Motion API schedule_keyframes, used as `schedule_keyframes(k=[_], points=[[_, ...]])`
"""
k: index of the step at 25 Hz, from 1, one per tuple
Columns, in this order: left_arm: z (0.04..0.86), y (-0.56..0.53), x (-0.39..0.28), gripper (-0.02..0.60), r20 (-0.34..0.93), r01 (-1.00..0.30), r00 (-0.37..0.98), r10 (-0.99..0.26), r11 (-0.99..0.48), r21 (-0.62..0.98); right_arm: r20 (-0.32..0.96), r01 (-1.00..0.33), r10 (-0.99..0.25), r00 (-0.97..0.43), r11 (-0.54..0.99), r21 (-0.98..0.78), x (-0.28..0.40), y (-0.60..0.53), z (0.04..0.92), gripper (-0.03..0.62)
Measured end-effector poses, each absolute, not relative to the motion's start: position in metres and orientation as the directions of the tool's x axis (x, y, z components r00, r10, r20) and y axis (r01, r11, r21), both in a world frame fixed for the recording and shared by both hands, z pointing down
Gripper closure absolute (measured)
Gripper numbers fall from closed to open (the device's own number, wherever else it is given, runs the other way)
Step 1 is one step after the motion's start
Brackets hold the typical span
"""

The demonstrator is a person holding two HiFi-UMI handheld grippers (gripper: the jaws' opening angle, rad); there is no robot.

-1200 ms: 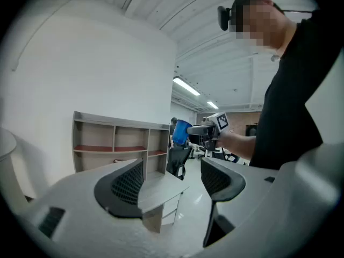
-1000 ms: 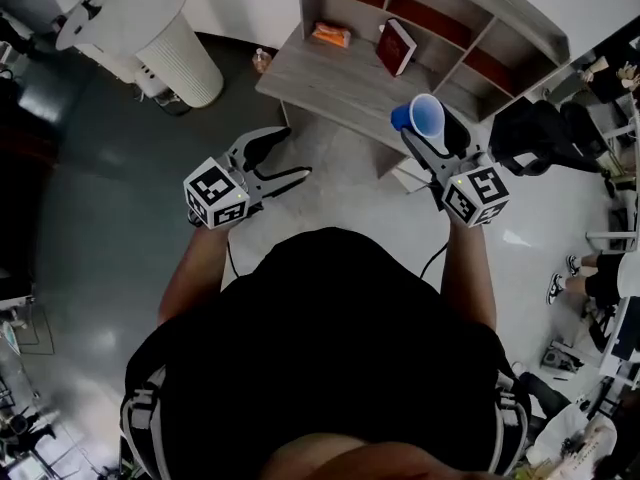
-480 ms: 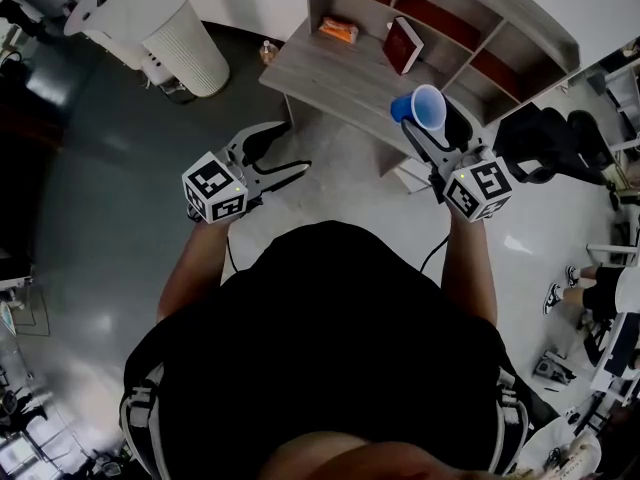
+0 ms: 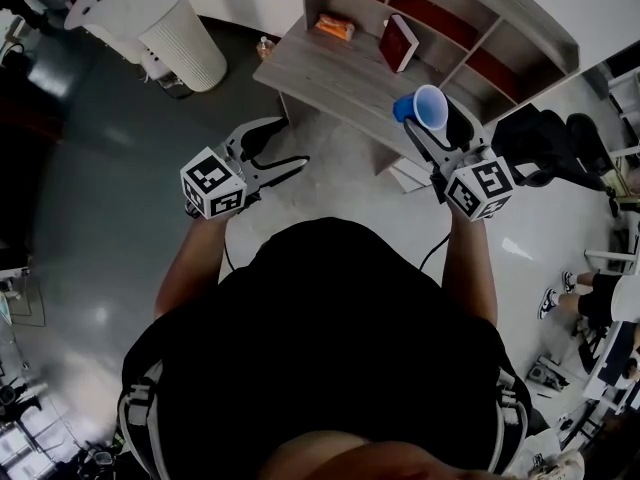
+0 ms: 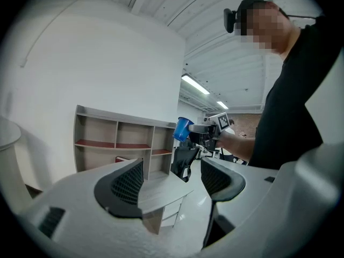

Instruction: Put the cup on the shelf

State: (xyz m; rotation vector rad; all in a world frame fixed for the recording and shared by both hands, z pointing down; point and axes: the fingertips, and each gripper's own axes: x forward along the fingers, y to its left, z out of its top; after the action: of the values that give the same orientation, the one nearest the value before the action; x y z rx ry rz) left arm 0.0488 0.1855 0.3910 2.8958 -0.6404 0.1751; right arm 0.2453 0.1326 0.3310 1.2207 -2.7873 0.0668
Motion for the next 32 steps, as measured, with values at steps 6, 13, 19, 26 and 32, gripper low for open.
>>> schedule_keyframes(k=[6,13,19,26,32], points=[[0.389,0.183,0.074,0.235,0.147,-0.438,0.896,-0.419,-0.890,0.130,0.108,-0.726,-0.721,-0.685,0.688,-0.006,0.269,0.133,0.336,0.263],[0.396,0.181,0.089,0.235,0.175,-0.453,0.886,-0.430,-0.883,0.126,0.108,-0.730,-0.725,-0.681,0.683,-0.022,0.290,0.129,0.346,0.263],[0.390,0.178,0.080,0.235,0.154,-0.473,0.878,-0.453,-0.870,0.138,0.117,-0.721,-0.714,-0.690,0.692,-0.034,0.283,0.123,0.352,0.263],[0.393,0.162,0.073,0.235,0.134,-0.472,0.880,-0.456,-0.872,0.132,0.138,-0.729,-0.720,-0.680,0.684,-0.027,0.276,0.112,0.357,0.263],[0.389,0.146,0.066,0.235,0.110,-0.450,0.893,-0.437,-0.881,0.146,0.139,-0.748,-0.739,-0.660,0.663,-0.028,0.273,0.096,0.355,0.263]])
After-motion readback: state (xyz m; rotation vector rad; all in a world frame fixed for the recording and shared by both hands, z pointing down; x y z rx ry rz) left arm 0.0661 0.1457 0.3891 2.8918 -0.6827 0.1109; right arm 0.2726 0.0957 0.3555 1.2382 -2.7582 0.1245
